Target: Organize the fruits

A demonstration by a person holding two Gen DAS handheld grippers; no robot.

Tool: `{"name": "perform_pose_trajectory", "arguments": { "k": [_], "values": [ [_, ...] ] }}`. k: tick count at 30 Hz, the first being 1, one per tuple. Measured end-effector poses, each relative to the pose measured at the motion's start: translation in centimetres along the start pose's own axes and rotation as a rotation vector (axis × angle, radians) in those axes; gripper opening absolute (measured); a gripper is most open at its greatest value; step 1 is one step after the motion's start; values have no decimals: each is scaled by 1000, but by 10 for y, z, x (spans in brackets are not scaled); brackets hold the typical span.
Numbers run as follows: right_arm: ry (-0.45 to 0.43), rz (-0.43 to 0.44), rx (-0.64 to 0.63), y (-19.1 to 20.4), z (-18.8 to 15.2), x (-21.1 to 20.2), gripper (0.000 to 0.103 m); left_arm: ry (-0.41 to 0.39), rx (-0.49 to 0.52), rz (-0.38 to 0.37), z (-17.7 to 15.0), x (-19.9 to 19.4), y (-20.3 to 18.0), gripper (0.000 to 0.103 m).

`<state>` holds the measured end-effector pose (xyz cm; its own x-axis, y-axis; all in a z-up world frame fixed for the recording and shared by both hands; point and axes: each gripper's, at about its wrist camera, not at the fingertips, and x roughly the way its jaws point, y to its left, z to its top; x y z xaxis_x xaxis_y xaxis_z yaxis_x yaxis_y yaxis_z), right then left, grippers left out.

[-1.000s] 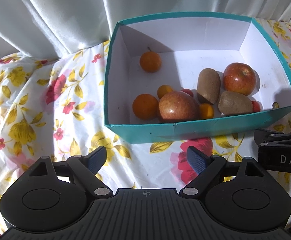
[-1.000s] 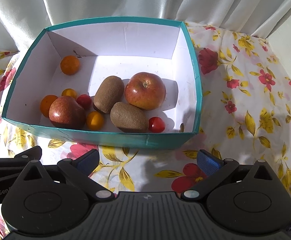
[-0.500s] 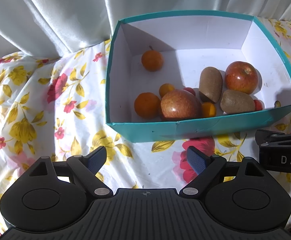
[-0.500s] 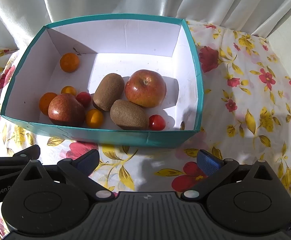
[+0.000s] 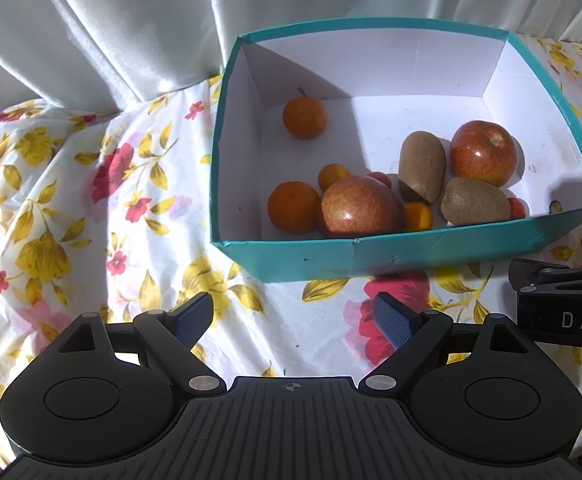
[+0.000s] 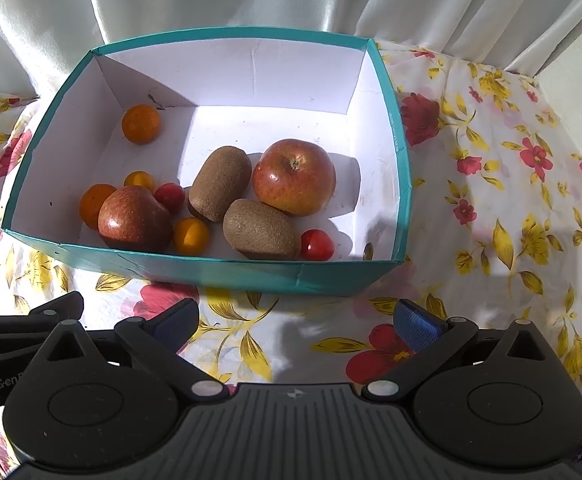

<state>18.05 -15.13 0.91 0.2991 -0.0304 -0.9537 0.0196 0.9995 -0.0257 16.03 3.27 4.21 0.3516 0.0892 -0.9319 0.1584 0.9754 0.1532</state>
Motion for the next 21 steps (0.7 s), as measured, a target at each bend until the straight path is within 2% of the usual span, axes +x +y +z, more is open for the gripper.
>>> {"name": "perform_pose_trajectory", "arguments": {
  "k": [21],
  "values": [
    [2,-7,-6,2,-3,-1,103,6,-5,1,-2,0,0,91]
  ]
}}
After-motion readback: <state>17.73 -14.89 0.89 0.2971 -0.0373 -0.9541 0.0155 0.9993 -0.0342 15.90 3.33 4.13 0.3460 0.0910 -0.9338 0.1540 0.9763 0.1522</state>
